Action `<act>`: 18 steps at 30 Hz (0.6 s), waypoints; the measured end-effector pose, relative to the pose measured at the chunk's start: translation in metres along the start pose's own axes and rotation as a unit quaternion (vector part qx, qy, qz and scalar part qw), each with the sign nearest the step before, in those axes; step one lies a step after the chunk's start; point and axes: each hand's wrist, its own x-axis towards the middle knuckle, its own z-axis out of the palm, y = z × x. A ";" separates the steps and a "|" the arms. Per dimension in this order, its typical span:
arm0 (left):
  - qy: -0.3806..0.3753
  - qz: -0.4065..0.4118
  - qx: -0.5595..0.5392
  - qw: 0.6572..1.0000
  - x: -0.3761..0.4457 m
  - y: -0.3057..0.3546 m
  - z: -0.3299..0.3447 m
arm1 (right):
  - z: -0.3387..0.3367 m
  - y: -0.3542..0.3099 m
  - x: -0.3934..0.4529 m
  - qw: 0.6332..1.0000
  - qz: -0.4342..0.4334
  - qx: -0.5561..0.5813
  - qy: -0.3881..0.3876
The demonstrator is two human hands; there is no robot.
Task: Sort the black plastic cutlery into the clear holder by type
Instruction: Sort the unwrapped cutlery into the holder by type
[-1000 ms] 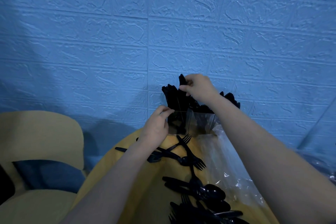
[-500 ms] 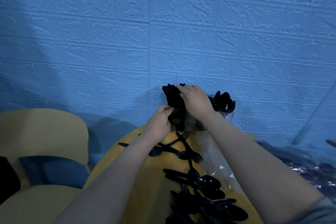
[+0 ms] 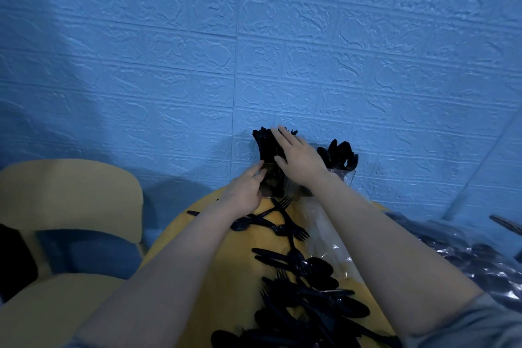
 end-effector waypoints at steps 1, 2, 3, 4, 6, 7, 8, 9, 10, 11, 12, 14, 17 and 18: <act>-0.010 -0.004 -0.003 1.000 -0.003 0.000 -0.002 | -0.004 -0.002 -0.004 1.000 0.002 0.018 0.011; -0.015 -0.006 -0.012 1.000 -0.006 0.001 -0.004 | -0.007 -0.004 -0.010 0.999 0.000 0.038 0.031; -0.016 -0.005 -0.026 1.000 -0.011 0.002 -0.008 | -0.011 -0.006 -0.017 0.997 -0.005 0.060 0.051; -0.013 -0.001 -0.040 0.999 -0.017 0.005 -0.012 | -0.015 -0.008 -0.026 0.994 -0.008 0.088 0.065; -0.007 -0.005 -0.072 0.997 -0.032 0.012 -0.022 | -0.022 -0.010 -0.046 0.985 0.009 0.162 0.066; -0.001 -0.012 -0.088 0.996 -0.042 0.017 -0.027 | -0.025 -0.011 -0.058 0.978 0.027 0.198 0.063; 0.007 -0.013 -0.100 0.995 -0.052 0.021 -0.031 | -0.029 -0.012 -0.071 0.971 0.044 0.226 0.063; 0.016 -0.011 -0.112 0.994 -0.063 0.026 -0.035 | -0.032 -0.013 -0.085 0.966 0.057 0.242 0.066; 0.024 -0.008 -0.120 0.992 -0.076 0.031 -0.038 | -0.035 -0.014 -0.099 0.965 0.062 0.247 0.069; 0.026 -0.005 -0.127 0.992 -0.089 0.036 -0.040 | -0.038 -0.016 -0.113 0.964 0.062 0.249 0.068; 0.024 -0.005 -0.134 0.991 -0.102 0.040 -0.042 | -0.041 -0.017 -0.128 0.965 0.064 0.248 0.063; 0.016 -0.017 -0.157 0.987 -0.130 0.047 -0.042 | -0.047 -0.021 -0.158 0.966 0.074 0.243 0.046; 0.013 -0.039 -0.188 0.981 -0.169 0.052 -0.038 | -0.050 -0.027 -0.199 0.966 0.088 0.240 0.027; 0.008 -0.043 -0.192 0.980 -0.182 0.053 -0.036 | -0.049 -0.030 -0.211 0.967 0.090 0.239 0.019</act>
